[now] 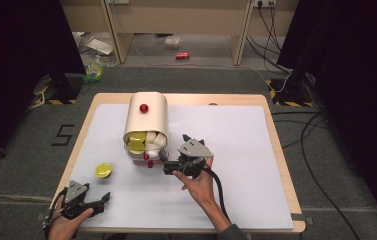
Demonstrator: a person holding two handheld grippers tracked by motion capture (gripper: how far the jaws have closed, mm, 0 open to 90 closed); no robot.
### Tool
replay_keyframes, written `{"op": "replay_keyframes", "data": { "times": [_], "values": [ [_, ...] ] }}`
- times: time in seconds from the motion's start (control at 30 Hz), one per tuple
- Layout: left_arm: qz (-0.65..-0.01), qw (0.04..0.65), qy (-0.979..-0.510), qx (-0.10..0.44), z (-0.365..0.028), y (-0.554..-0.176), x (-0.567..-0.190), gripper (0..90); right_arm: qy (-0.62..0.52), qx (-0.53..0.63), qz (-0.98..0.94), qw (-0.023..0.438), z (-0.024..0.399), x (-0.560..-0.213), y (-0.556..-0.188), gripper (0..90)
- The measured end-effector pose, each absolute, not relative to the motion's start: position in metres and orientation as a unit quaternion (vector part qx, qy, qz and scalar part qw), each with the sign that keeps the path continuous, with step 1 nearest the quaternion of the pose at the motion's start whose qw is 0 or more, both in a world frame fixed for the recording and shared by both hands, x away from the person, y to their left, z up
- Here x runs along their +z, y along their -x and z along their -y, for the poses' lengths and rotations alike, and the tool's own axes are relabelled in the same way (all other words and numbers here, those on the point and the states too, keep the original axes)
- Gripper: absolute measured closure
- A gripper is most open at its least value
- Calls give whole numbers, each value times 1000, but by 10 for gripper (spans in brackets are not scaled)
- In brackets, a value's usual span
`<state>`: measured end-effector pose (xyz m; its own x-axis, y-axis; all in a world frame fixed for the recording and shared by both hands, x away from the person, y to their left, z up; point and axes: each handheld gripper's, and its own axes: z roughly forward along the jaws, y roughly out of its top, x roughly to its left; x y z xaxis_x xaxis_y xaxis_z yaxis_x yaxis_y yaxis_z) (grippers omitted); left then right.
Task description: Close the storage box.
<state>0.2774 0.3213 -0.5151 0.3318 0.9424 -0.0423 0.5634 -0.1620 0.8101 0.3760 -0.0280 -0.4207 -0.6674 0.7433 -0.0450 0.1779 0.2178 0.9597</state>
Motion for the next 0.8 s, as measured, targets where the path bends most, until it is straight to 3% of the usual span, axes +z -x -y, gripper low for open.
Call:
{"op": "replay_keyframes", "data": {
  "times": [0.8],
  "values": [
    [-522,383,-721,248,-321,-277,-515,140,-325,543,-725,273,28,-422,-386,76]
  ]
}}
